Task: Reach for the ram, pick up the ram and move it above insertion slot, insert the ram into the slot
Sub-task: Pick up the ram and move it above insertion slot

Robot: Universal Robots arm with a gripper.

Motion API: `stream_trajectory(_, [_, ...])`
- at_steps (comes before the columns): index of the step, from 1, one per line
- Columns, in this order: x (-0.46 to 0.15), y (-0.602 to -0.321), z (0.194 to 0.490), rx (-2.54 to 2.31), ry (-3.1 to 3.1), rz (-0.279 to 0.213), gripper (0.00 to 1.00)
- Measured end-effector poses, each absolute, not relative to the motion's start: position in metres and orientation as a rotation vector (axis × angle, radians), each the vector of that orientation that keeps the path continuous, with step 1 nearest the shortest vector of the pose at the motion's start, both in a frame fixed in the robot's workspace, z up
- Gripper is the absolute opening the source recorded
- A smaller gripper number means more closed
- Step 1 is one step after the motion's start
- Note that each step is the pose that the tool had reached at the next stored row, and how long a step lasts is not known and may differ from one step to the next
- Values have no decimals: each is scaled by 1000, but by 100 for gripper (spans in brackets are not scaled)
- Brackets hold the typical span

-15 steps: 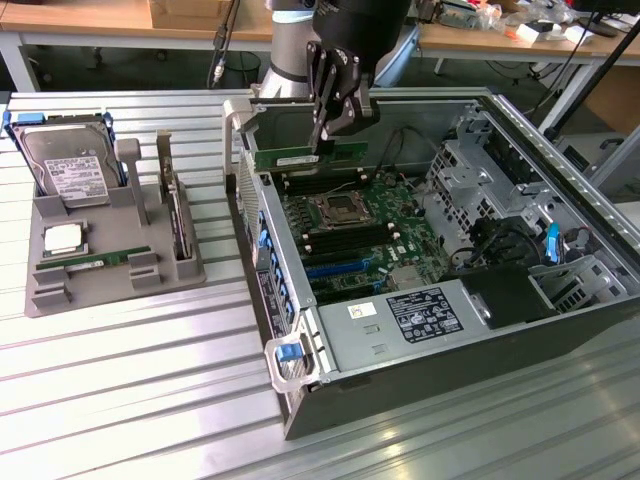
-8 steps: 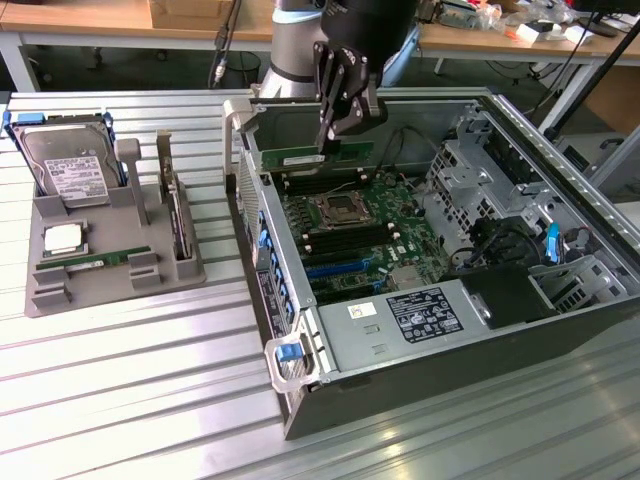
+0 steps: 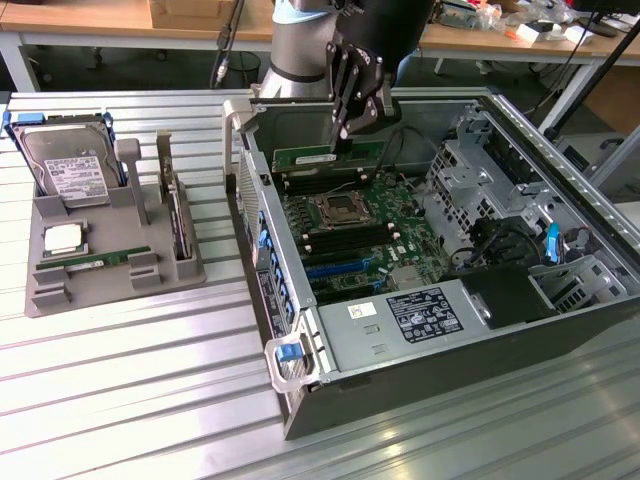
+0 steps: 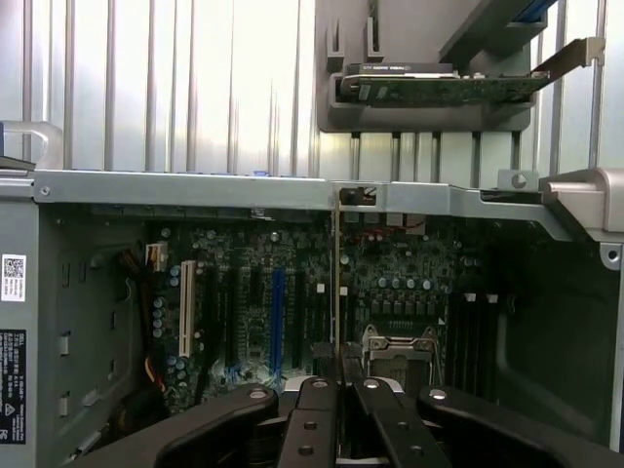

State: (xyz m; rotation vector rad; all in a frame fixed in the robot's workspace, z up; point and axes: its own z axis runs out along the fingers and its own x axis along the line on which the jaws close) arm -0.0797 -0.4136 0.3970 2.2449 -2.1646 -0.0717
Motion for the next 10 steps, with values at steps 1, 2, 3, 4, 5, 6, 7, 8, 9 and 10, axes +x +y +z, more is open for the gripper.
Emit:
stream_trajectory(1, [-79,-414,397,2245,-2165,-72,12])
stream_trajectory(2, [-77,-414,397,2245,-2165,-72,12])
stream_trajectory(3, [-75,-414,397,2245,-2165,-72,12])
stream_trajectory(4, [-73,-414,397,2245,-2165,-72,12])
stream_trajectory(5, [-72,-414,397,2245,-2165,-72,12])
stream_trajectory(6, [-71,-414,397,2245,-2165,-72,12])
stream_trajectory(7, [-69,-414,397,2245,-2165,-72,12])
stream_trajectory(8, [-67,-414,397,2245,-2165,-72,12])
stream_trajectory(9, [-66,-414,397,2245,-2165,-72,12])
stream_trajectory(10, [-64,-414,397,2245,-2165,-72,12])
